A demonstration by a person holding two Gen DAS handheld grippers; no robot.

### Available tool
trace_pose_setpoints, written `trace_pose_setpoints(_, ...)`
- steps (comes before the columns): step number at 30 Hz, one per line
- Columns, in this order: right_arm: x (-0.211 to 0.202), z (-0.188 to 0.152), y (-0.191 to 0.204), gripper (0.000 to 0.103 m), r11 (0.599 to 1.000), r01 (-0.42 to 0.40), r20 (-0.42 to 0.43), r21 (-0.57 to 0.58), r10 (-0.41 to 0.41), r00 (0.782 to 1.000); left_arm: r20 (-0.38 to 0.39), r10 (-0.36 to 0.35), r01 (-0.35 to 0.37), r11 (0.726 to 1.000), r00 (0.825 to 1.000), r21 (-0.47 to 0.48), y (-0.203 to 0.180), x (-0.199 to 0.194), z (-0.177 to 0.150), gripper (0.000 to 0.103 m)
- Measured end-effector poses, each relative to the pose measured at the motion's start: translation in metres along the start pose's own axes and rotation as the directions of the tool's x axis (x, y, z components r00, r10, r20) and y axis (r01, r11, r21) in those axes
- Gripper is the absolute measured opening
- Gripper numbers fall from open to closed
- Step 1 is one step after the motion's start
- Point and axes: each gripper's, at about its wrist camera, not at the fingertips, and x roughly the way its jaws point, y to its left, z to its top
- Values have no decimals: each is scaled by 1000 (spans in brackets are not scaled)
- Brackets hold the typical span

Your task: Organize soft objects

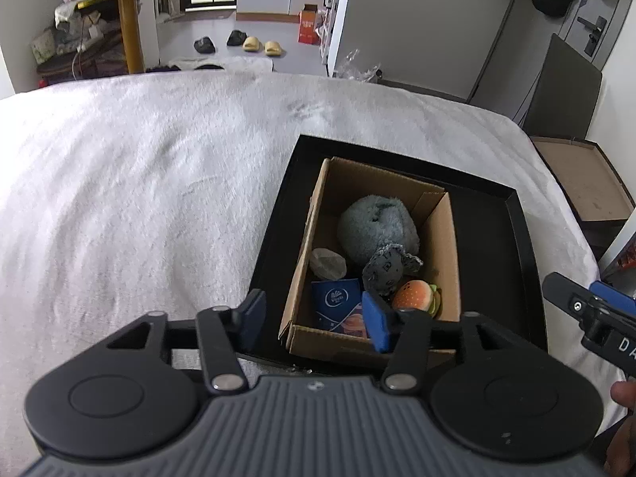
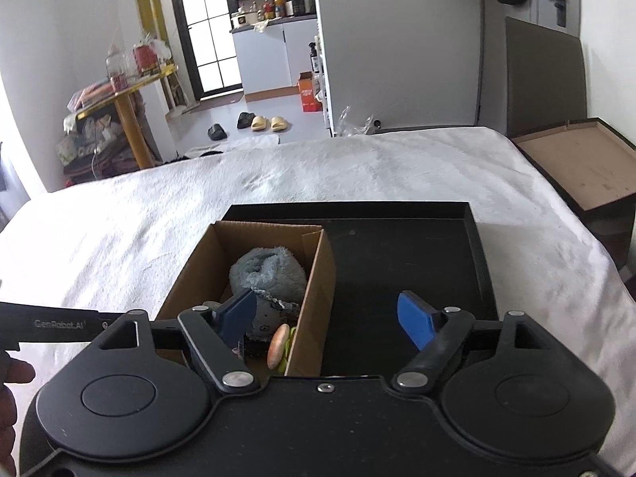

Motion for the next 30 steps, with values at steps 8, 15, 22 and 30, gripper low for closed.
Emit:
trace_pose_setpoints(8,-22,-2,-21,90,998,-2,22,58,1,1000,40,24,-25,1000,999,17,-8,-27,0,73)
trace_pose_setpoints(15,-40,-2,-35,101,995,0,46,98,-5,999,75,45,-49,997,996,55,-18,-47,2,81)
trace_pose_setpoints(22,-57,-3,-45,103,991,-2,60,130,-5,998,102,48,-55,996,994,66,-22,-64,-1,85)
trace_pose_setpoints(30,-75,-6,-52,103,988,25,60,153,-35,998,110,53,-65,992,992,112,-31,-82,-10,91)
